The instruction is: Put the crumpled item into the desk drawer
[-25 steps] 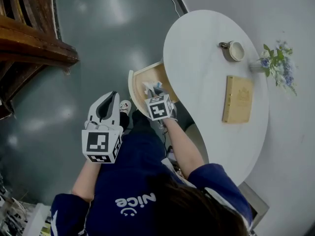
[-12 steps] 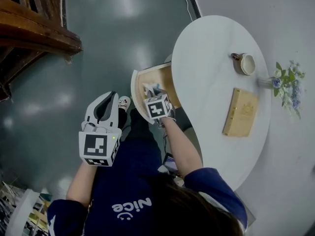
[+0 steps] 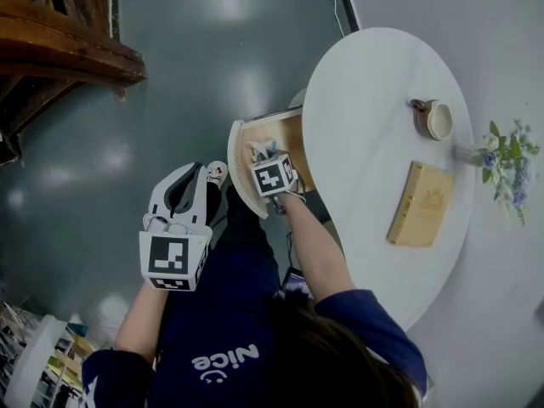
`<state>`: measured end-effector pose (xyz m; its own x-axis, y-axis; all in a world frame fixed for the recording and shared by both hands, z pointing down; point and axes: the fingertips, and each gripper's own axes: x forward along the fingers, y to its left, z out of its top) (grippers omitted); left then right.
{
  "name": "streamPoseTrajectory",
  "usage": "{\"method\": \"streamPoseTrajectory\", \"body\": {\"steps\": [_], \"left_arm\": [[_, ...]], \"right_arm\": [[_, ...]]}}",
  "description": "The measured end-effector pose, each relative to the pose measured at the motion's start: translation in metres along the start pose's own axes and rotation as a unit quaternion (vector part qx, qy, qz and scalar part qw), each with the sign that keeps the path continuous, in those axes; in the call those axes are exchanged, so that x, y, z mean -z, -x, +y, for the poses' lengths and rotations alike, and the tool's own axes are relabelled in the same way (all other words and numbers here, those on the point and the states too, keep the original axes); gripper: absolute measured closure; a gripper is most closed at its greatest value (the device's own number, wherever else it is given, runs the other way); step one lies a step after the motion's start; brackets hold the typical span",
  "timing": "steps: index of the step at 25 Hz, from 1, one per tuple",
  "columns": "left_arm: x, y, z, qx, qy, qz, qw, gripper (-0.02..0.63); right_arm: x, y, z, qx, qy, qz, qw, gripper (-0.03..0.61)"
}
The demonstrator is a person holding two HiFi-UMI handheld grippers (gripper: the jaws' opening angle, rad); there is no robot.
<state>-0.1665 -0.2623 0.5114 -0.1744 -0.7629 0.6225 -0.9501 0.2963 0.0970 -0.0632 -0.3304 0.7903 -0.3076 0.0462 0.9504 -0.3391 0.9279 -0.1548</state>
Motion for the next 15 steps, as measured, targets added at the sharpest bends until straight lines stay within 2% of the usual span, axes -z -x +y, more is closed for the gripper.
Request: {"method": "streamPoseTrajectory", "body": {"steps": [3,8,15], "left_arm": [[0.001,-0.002,0.003,-0.009,0.002,0.002,1.0000,0.611],[0.000,-0.002,0.007,-0.021,0.003,0.003,0.9998,0.611],[0.010,0.001,0.010,-0.027,0.004,0.015,0.9995,0.611]], "right_arm": [[0.004,-0.009,-0.002,-0.003,-0.007,0.016,1.000,0.518],[0.014,-0.020,-0.002,-0.007,0.011,0.040,0.999,0.518],[0.013,-0.027,-0.001,-0.011,0.017,0.045,0.999,0.514]]}}
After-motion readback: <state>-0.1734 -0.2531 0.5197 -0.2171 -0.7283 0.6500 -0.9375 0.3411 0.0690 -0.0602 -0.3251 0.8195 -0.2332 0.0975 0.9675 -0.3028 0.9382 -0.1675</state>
